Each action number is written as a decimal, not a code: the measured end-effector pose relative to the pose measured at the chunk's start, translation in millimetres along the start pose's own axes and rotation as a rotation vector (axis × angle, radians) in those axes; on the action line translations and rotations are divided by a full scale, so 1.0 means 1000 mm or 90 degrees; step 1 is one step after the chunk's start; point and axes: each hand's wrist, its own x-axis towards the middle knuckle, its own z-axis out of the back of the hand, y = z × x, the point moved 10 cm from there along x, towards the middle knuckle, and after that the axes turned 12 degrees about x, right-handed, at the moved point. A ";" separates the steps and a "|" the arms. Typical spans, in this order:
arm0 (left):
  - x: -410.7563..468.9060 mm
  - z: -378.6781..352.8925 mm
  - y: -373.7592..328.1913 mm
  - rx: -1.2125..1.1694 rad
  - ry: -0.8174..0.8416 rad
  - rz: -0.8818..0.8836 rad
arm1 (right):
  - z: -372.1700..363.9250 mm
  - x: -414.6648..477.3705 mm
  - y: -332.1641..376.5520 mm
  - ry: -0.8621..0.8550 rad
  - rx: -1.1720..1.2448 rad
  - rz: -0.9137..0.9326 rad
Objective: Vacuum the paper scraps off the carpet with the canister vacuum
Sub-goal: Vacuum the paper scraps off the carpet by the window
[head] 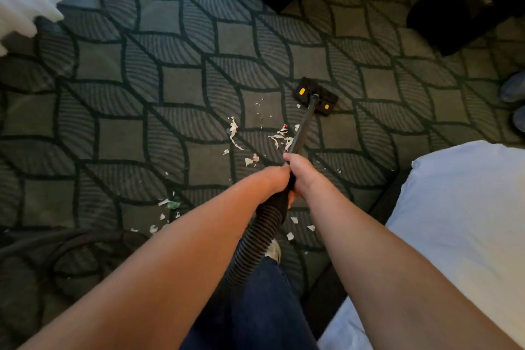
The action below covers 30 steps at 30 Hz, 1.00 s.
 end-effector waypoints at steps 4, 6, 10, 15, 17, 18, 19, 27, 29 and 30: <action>-0.010 -0.016 0.015 -0.004 0.015 0.001 | 0.005 -0.012 -0.018 0.026 -0.004 -0.017; -0.012 -0.023 0.025 0.010 0.005 0.010 | 0.011 -0.014 -0.029 0.027 0.001 -0.024; -0.022 -0.041 0.048 -0.048 -0.018 0.041 | 0.024 -0.024 -0.052 0.034 -0.004 -0.028; -0.036 -0.051 0.072 -0.088 -0.037 0.065 | 0.032 -0.040 -0.076 0.035 -0.021 -0.039; -0.042 -0.052 0.080 -0.090 -0.041 0.071 | 0.032 -0.044 -0.081 0.030 -0.026 -0.036; -0.045 -0.053 0.084 -0.092 -0.041 0.076 | 0.033 -0.047 -0.084 0.028 -0.027 -0.033; -0.049 -0.053 0.089 -0.081 -0.040 0.078 | 0.032 -0.051 -0.089 0.033 -0.032 -0.035; -0.077 -0.046 0.130 0.006 -0.034 0.066 | 0.016 -0.079 -0.139 0.042 -0.009 -0.060; -0.076 -0.041 0.147 0.026 -0.038 0.054 | 0.008 -0.082 -0.156 0.040 0.000 -0.058; -0.075 -0.038 0.158 0.030 -0.045 0.051 | 0.003 -0.084 -0.165 0.040 0.008 -0.057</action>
